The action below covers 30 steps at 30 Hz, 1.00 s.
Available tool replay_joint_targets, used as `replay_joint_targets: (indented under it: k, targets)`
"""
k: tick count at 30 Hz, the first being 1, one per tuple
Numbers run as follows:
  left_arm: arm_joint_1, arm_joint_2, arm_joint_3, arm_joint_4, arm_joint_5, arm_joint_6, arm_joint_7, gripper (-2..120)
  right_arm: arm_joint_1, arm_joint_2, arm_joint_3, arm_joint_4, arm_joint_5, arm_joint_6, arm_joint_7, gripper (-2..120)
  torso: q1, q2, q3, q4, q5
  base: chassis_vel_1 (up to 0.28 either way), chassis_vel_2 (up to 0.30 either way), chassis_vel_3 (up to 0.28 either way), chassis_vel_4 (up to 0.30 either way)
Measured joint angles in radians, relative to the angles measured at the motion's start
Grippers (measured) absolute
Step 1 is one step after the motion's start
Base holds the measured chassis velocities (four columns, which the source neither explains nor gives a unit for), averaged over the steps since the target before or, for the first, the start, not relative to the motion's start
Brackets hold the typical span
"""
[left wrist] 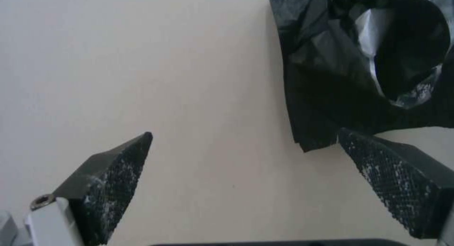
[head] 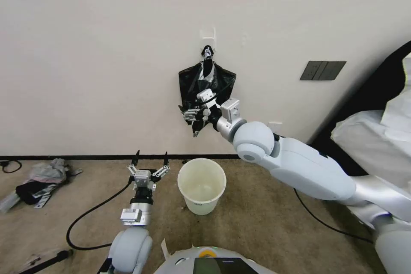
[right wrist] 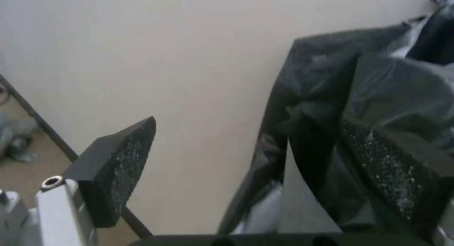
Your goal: Place a trash bag onto the trash bin.
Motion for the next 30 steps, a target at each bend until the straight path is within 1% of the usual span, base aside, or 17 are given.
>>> replay_joint_targets:
  k: [2, 3, 4, 5, 7, 9, 10, 12, 15, 16, 17, 20, 21, 23, 27, 28, 30]
  targets:
    - [-0.001, 0.000, 0.000, 0.000, -0.001, 0.000, 0.000, 100, 0.001, -0.001, -0.002, -0.001, 0.000, -0.001, 0.001, 95, 0.000, 0.000, 0.000, 0.0000, 0.0000, 0.000, 0.000, 0.000, 0.000]
    - [-0.003, 0.001, -0.001, -0.004, -0.010, 0.000, 0.000, 100, 0.014, -0.007, -0.020, -0.008, 0.007, -0.015, 0.018, 89, 0.000, 0.000, 0.000, 0.0000, 0.0000, 0.000, 0.000, 0.000, 0.000]
    - [-0.003, 0.001, -0.001, -0.004, -0.010, 0.000, 0.000, 100, 0.014, -0.007, -0.020, -0.008, 0.007, -0.015, 0.018, 89, 0.000, 0.000, 0.000, 0.0000, 0.0000, 0.000, 0.000, 0.000, 0.000]
    - [-0.003, 0.001, -0.002, -0.006, -0.015, 0.000, 0.000, 100, 0.025, -0.013, -0.035, -0.014, 0.019, -0.032, 0.041, 82, 0.000, 0.000, 0.000, 0.0001, 0.0001, 0.000, 0.000, 0.000, 0.000]
    - [-0.003, 0.000, -0.002, -0.006, -0.017, 0.000, 0.000, 100, 0.030, -0.017, -0.041, -0.017, 0.024, -0.041, 0.051, 78, 0.000, 0.000, 0.000, 0.0001, 0.0000, 0.000, 0.000, 0.000, 0.000]
    - [-0.001, -0.003, -0.003, -0.006, -0.020, -0.006, 0.000, 100, 0.048, -0.030, -0.056, -0.026, 0.041, -0.074, 0.085, 67, 0.000, 0.000, 0.000, 0.0000, 0.0001, 0.000, 0.000, 0.000, 0.000]
    - [-0.001, -0.003, -0.003, -0.006, -0.020, -0.006, 0.000, 100, 0.048, -0.030, -0.056, -0.026, 0.041, -0.074, 0.085, 67, 0.000, 0.000, 0.000, 0.0000, 0.0001, 0.000, 0.000, 0.000, 0.000]
    - [0.001, -0.006, -0.003, -0.006, -0.021, -0.010, -0.001, 100, 0.063, -0.043, -0.066, -0.034, 0.053, -0.107, 0.123, 54, 0.000, 0.000, 0.000, 0.0002, 0.0000, 0.000, 0.000, 0.000, 0.000]
    - [0.001, -0.007, -0.003, -0.008, -0.022, -0.011, -0.002, 100, 0.073, -0.054, -0.069, -0.034, 0.066, -0.131, 0.144, 50, 0.000, 0.000, 0.000, 0.0001, 0.0000, 0.000, 0.000, 0.000, 0.000]
    - [-0.002, -0.008, -0.003, -0.010, -0.024, -0.011, -0.003, 100, 0.081, -0.070, -0.071, -0.031, 0.075, -0.142, 0.158, 43, 0.000, 0.000, 0.000, 0.0000, 0.0001, 0.000, 0.000, 0.000, 0.000]
    - [-0.004, -0.008, -0.003, -0.011, -0.026, -0.011, -0.003, 100, 0.083, -0.079, -0.071, -0.026, 0.077, -0.141, 0.160, 37, 0.000, 0.000, 0.000, -0.0001, 0.0000, 0.000, 0.000, 0.000, 0.000]
    - [-0.004, -0.008, -0.003, -0.011, -0.026, -0.011, -0.003, 100, 0.083, -0.083, -0.070, -0.022, 0.077, -0.138, 0.160, 33, 0.000, 0.000, 0.000, 0.0000, 0.0001, 0.000, 0.000, 0.000, 0.000]
    - [-0.005, -0.008, -0.002, -0.011, -0.027, -0.011, -0.003, 100, 0.081, -0.088, -0.065, -0.015, 0.075, -0.130, 0.160, 25, 0.000, 0.000, 0.000, 0.0000, 0.0001, 0.000, 0.000, 0.000, 0.000]
    - [-0.007, -0.006, -0.002, -0.011, -0.028, -0.010, -0.003, 100, 0.074, -0.092, -0.058, -0.007, 0.069, -0.120, 0.159, 14, 0.000, 0.000, 0.000, 0.0001, -0.0001, 0.000, 0.000, 0.000, 0.000]
    - [-0.007, -0.005, -0.001, -0.011, -0.028, -0.009, -0.003, 100, 0.066, -0.093, -0.051, -0.004, 0.057, -0.111, 0.157, 10, 0.000, 0.000, 0.000, 0.0001, 0.0000, 0.000, 0.000, 0.000, 0.000]
    - [-0.008, -0.004, -0.001, -0.011, -0.028, -0.008, -0.003, 100, 0.059, -0.093, -0.045, -0.004, 0.045, -0.104, 0.155, 0, 0.000, 0.000, 0.000, 0.0000, 0.0000, 0.000, 0.000, 0.000, 0.000]
    - [-0.008, 0.000, -0.001, -0.014, -0.029, -0.004, -0.003, 100, 0.034, -0.091, -0.016, -0.005, 0.029, -0.083, 0.151, 0, 0.000, 0.000, 0.000, 0.0001, 0.0000, 0.000, 0.000, 0.000, 0.000]
